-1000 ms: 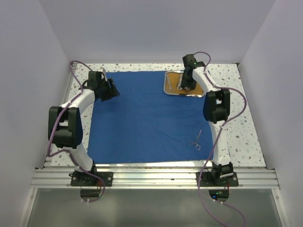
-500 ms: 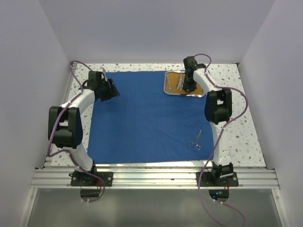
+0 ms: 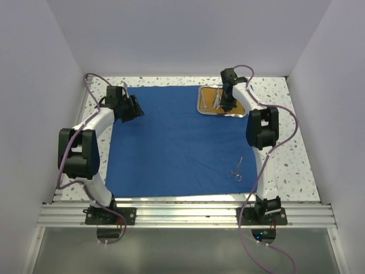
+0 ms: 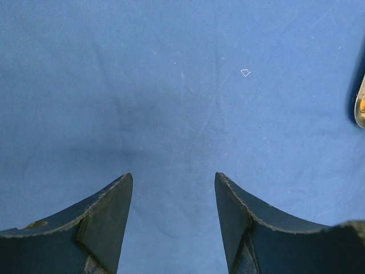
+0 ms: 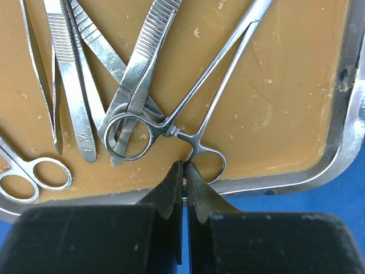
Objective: Open and lay out the surgical kit
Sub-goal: Pick up the medical item from the container, then place the medical item in the surgical kit.
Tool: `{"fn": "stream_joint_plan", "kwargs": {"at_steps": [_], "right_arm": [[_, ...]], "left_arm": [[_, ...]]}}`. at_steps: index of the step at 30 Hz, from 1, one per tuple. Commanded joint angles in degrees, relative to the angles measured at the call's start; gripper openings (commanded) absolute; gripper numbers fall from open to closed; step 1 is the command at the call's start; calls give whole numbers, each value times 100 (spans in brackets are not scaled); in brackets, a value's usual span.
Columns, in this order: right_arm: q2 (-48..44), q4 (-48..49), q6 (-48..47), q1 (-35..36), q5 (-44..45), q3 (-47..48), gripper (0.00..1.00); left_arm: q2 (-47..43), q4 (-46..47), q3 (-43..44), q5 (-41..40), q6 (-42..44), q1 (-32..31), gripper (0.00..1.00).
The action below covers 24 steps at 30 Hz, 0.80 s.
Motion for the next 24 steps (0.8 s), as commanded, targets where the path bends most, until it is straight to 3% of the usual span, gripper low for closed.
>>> {"fn": "stream_joint_plan", "kwargs": {"at_steps": [1, 13, 18, 24], "right_arm": [[-57, -301, -155, -17, 185, 230, 0], [-1136, -794, -296, -17, 485, 486, 0], [-1936, -944, -217, 80, 353, -286, 0], [-3544, -1260, -191, 562, 143, -2183, 0]], "left_arm": [[-62, 8, 73, 44, 101, 6, 64], [-62, 105, 82, 53, 92, 6, 64], [-71, 166, 99, 70, 66, 6, 64], [8, 289, 126, 105, 22, 6, 64]]}}
